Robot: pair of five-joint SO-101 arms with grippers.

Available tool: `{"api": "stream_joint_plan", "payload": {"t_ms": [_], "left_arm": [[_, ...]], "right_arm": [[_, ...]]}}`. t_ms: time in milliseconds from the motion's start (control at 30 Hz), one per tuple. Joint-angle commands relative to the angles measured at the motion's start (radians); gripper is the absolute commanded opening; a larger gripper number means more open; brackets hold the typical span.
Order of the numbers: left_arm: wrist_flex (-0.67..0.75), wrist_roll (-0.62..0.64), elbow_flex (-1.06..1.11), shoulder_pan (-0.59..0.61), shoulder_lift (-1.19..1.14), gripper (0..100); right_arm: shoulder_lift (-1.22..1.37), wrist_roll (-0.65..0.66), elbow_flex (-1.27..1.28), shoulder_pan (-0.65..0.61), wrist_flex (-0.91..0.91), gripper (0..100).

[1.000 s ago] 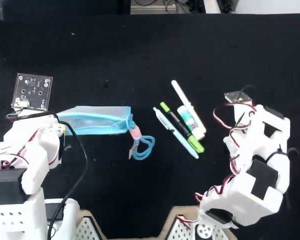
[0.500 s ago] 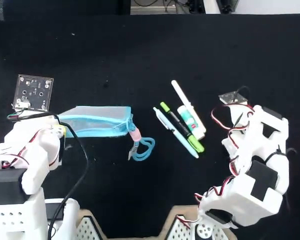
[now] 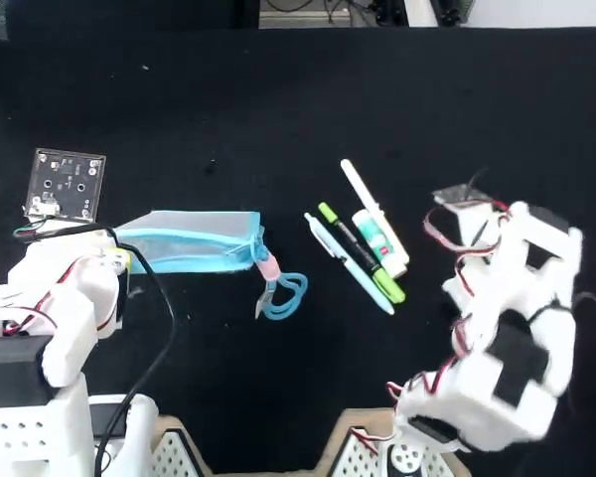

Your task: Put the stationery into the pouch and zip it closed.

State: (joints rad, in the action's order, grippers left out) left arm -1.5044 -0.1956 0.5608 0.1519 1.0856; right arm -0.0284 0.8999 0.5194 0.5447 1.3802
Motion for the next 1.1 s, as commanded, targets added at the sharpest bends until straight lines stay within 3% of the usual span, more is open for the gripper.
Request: {"api": "stream_joint_plan", "payload": {"t_ms": [0,267,500,600,767,933,1067], "left_arm": [[-0.006,0.000,0.022,0.005,-0.009,3],[-0.011,0.000,0.022,0.005,-0.009,3],[-0.011,0.000,0.024,0.005,-0.009,3],[-0.012,0.002,0.027,0.005,-0.009,3],[0.005,0.112,0.022,0.005,-0.009,3],[0.023,0.155,0.022,0.004,-0.008,3],[0.023,0.161,0.027,0.004,-0.008,3]], "right_arm": [[-0.209,0.005,-0.042,-0.034,0.060,1.1],[-0.668,-0.107,0.077,-0.173,0.060,1.1],[-1.081,-0.387,0.051,-0.440,0.061,1.1],[-1.210,-0.554,0.018,-0.572,0.054,1.4],[-1.369,-0.775,-0.016,-0.891,-0.035,1.5],[-1.434,-0.852,0.022,-1.194,-0.224,1.2],[-1.440,-0.850,0.134,-1.301,-0.397,1.2]]}}
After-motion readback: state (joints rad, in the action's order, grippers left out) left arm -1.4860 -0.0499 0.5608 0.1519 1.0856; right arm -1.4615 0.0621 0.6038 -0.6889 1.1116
